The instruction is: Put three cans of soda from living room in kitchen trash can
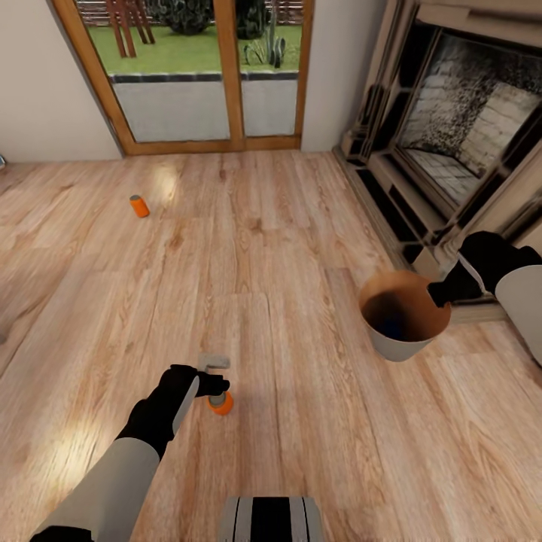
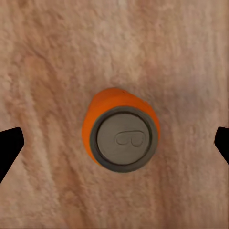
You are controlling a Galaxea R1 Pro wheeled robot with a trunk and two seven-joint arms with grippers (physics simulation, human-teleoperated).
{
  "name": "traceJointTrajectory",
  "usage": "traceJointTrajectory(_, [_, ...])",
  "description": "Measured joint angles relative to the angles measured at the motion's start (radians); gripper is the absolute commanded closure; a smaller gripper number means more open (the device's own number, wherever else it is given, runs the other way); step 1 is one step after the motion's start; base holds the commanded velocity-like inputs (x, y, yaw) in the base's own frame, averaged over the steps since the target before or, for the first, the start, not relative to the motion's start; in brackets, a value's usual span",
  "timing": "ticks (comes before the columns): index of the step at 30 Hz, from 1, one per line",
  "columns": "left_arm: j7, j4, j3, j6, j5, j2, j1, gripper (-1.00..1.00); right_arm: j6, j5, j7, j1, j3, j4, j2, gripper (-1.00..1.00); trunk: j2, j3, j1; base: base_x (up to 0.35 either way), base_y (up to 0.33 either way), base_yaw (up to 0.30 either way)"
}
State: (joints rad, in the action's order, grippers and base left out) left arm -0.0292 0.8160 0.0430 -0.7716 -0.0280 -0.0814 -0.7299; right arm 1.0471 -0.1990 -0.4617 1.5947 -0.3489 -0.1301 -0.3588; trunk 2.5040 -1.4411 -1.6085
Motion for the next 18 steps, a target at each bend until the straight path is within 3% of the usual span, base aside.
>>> traceJointTrajectory(7, [0.0,0.001,0.0,0.0,-0.001,0.0,0.001,-1.0,-0.002,-0.011,0.001,0.005,-0.009,0.001,0.0,1.0,0.002,-0.038,-0.003,0.0,0.0,0.0])
traceJointTrajectory(12, [-0.001,0.003,0.0,0.0,-0.001,0.0,0.001,-1.0,-0.001,-0.008,0.001,0.006,-0.008,0.001,0.0,1.0,0.002,-0.044,-0.003,0.004,0.0,0.0])
traceJointTrajectory(18, [-0.001,0.002,0.0,0.0,-0.001,0.001,0.001,-1.0,-0.002,-0.013,0.001,0.005,-0.01,0.0,0.0,1.0,0.002,-0.045,-0.003,0.157,0.0,0.0])
